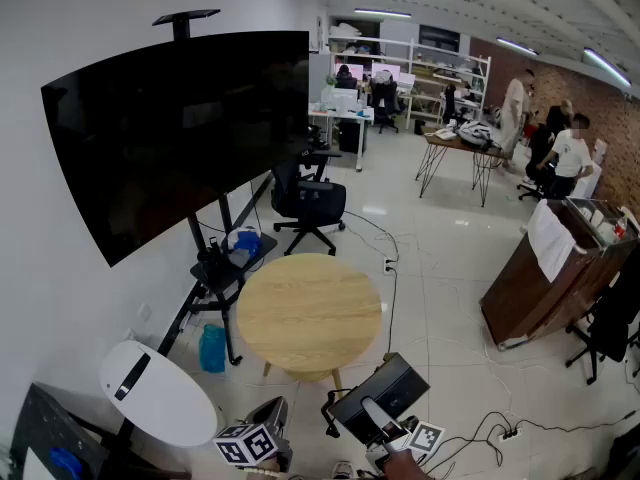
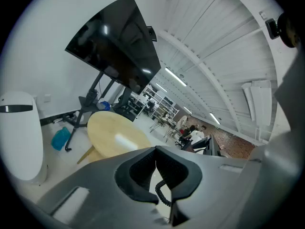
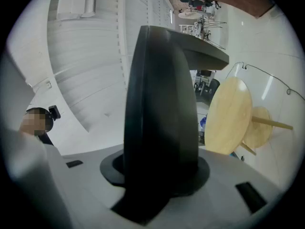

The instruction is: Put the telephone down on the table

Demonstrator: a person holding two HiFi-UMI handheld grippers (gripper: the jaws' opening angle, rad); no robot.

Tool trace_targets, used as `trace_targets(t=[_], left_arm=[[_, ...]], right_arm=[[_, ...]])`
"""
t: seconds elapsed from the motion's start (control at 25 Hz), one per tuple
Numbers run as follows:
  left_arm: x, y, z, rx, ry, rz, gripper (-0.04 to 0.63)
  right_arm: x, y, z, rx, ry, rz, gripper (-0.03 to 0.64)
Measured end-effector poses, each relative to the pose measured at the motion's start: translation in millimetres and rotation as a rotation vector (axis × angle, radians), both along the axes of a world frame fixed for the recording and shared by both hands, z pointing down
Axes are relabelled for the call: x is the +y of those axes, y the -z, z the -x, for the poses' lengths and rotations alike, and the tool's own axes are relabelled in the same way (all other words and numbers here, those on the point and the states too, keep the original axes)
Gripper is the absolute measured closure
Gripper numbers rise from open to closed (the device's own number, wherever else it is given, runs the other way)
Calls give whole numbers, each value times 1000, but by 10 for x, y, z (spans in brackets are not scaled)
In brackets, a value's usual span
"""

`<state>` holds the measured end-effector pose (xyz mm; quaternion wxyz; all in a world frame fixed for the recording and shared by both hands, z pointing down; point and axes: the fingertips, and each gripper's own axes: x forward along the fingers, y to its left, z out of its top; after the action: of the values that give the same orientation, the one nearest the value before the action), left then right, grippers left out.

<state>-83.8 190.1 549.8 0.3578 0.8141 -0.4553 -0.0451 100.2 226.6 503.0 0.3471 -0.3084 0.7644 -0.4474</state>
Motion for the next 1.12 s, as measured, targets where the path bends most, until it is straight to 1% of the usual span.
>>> trace_targets(t=[0.72,0.96,1.12], left_arm=[[14,-5,-121,-6,-8,5,611],[-69,7,-235,-13,-7,-1,611],[-146,-3,-325,-15,10,1,611]], right_arm=[[39,9,-112,-6,-3,-4,456],[-15,-45,-251,-8,-9,7,457],[-101,-53,-373,-8,0,6,457]])
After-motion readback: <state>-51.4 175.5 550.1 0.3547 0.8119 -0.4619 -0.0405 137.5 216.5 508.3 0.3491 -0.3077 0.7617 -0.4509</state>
